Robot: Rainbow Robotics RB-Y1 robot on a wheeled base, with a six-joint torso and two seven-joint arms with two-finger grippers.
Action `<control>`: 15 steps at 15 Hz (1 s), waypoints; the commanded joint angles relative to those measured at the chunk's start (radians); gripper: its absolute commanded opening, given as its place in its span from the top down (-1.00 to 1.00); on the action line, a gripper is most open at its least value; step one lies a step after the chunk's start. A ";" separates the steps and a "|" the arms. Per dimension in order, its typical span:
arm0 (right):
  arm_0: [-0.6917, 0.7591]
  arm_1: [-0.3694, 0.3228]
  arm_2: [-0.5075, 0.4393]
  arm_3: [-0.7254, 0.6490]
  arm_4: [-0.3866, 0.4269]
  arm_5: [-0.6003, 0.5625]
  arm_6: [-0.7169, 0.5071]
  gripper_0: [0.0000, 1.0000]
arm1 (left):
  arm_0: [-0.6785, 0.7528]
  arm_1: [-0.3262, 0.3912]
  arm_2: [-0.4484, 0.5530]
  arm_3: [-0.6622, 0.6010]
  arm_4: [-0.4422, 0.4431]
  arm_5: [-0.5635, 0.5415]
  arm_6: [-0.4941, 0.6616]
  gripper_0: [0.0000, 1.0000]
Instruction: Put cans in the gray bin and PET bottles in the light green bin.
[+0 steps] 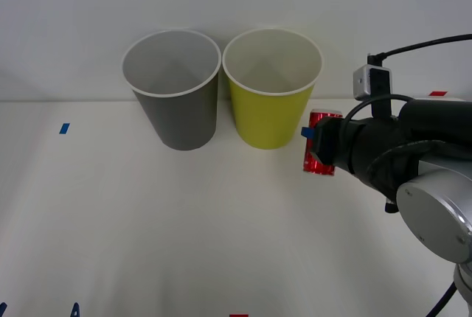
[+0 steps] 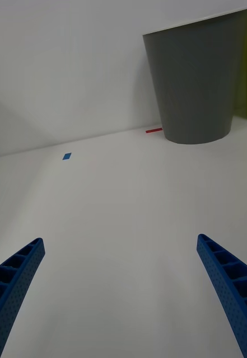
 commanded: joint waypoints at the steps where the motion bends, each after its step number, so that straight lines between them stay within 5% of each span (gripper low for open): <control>1: 0.000 0.037 -0.061 -0.023 -0.048 -0.079 0.168 1.00 | 0.000 0.000 0.000 0.000 0.000 0.000 0.000 -0.84; 5: -0.001 0.083 -0.072 -0.026 -0.063 -0.183 0.319 1.00 | 0.000 0.000 0.000 0.000 0.000 0.000 0.000 -0.83; 15: -0.141 0.195 -0.017 -0.014 -0.098 -0.272 0.369 1.00 | 0.000 0.000 0.000 0.000 0.000 0.000 0.000 -0.83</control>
